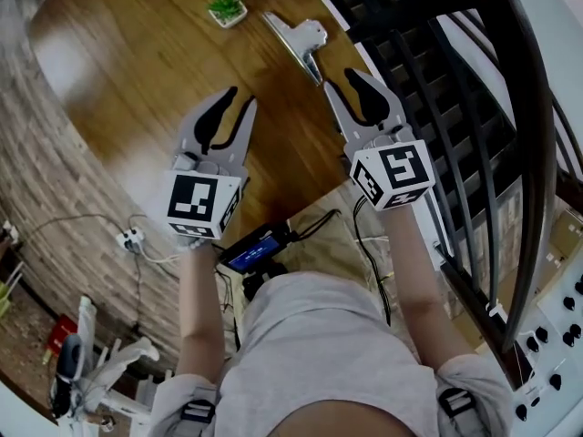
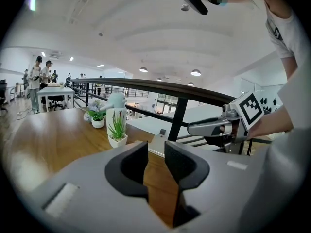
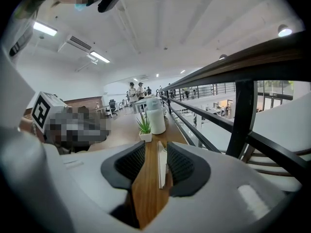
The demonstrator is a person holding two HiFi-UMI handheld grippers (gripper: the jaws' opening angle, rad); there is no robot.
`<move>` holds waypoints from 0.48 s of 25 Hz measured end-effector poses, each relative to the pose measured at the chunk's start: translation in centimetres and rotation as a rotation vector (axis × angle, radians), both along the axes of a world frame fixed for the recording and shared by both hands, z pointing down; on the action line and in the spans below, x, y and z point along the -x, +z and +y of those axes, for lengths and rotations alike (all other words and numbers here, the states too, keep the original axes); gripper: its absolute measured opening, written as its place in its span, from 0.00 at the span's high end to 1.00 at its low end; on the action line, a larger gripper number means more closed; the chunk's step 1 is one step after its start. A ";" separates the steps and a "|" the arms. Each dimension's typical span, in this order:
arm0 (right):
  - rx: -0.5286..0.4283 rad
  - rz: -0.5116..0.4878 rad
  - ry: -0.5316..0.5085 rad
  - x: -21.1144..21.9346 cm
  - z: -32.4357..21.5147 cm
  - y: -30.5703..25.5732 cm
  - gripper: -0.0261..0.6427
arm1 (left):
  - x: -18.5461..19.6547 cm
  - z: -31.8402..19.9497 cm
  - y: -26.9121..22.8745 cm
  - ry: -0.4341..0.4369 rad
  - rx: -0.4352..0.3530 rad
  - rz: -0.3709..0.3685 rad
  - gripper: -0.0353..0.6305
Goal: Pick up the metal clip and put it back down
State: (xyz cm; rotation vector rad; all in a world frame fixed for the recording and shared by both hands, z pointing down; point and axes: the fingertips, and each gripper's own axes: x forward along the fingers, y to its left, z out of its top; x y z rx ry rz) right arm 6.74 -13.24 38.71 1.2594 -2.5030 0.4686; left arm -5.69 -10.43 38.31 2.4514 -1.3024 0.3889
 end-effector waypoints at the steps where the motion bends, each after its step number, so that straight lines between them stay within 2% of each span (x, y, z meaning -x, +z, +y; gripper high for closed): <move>1: 0.007 0.001 0.000 0.0 -0.2 0.3 0.76 | -0.1 -0.1 0.2 0.000 0.005 0.000 0.79; 12: 0.061 0.002 -0.003 0.6 -3.1 3.3 0.75 | -0.5 -2.0 2.0 -0.016 0.036 -0.004 0.79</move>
